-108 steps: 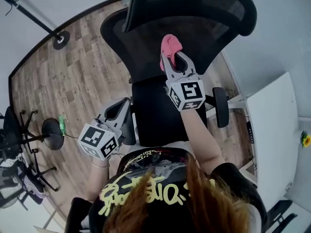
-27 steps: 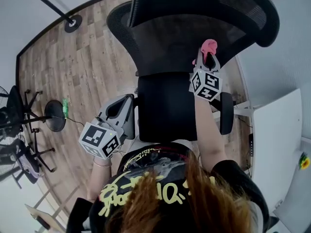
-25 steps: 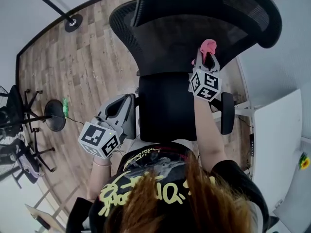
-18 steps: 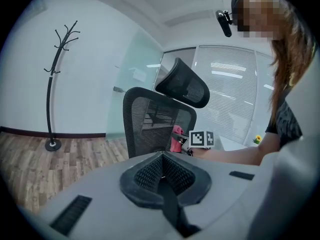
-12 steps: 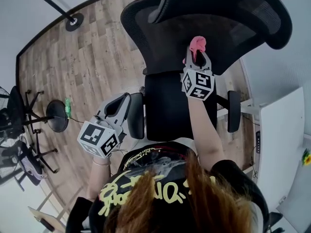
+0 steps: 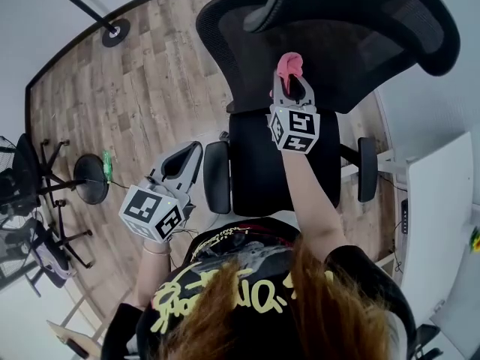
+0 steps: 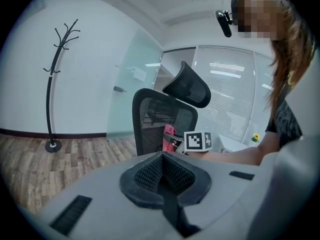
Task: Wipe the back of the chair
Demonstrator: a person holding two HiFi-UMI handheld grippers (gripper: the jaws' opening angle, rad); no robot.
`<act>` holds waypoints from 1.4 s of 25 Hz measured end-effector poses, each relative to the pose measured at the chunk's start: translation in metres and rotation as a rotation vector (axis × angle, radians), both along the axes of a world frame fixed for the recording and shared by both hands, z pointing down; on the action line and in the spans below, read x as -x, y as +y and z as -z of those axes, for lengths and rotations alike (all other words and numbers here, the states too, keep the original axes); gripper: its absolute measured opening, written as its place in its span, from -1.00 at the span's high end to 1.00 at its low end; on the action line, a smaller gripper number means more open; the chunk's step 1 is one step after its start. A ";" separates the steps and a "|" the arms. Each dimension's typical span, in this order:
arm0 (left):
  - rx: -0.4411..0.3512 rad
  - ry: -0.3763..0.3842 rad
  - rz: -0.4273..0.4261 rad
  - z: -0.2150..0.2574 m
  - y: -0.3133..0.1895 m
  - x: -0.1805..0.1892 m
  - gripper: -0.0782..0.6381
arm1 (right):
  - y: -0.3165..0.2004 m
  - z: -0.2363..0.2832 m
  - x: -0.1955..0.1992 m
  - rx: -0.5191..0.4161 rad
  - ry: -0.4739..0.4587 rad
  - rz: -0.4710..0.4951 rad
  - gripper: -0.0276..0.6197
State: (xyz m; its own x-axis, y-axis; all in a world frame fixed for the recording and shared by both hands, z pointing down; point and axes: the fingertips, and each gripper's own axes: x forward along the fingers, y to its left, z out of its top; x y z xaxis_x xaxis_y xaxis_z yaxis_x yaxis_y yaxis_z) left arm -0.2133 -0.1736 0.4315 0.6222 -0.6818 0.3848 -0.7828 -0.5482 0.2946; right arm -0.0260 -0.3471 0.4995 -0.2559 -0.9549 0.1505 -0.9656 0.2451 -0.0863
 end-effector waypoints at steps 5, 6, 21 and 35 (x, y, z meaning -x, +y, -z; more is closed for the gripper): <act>0.002 0.005 -0.005 -0.002 0.001 0.004 0.81 | 0.001 -0.001 0.018 0.003 -0.018 0.007 0.69; 0.003 0.006 -0.005 -0.002 0.001 0.006 0.81 | 0.001 -0.001 0.022 0.003 -0.019 0.012 0.69; 0.001 0.012 0.004 -0.002 0.003 0.021 0.81 | 0.009 -0.006 0.099 0.023 -0.015 0.151 0.69; -0.004 0.009 0.019 0.001 0.009 0.031 0.81 | 0.012 -0.013 0.142 0.065 0.030 0.284 0.69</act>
State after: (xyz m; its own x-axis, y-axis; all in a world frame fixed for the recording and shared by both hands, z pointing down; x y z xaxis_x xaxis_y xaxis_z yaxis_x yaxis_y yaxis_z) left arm -0.2442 -0.1650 0.4308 0.6126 -0.6948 0.3768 -0.7903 -0.5344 0.2996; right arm -0.1679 -0.3355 0.5123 -0.5064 -0.8337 0.2203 -0.8613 0.5012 -0.0832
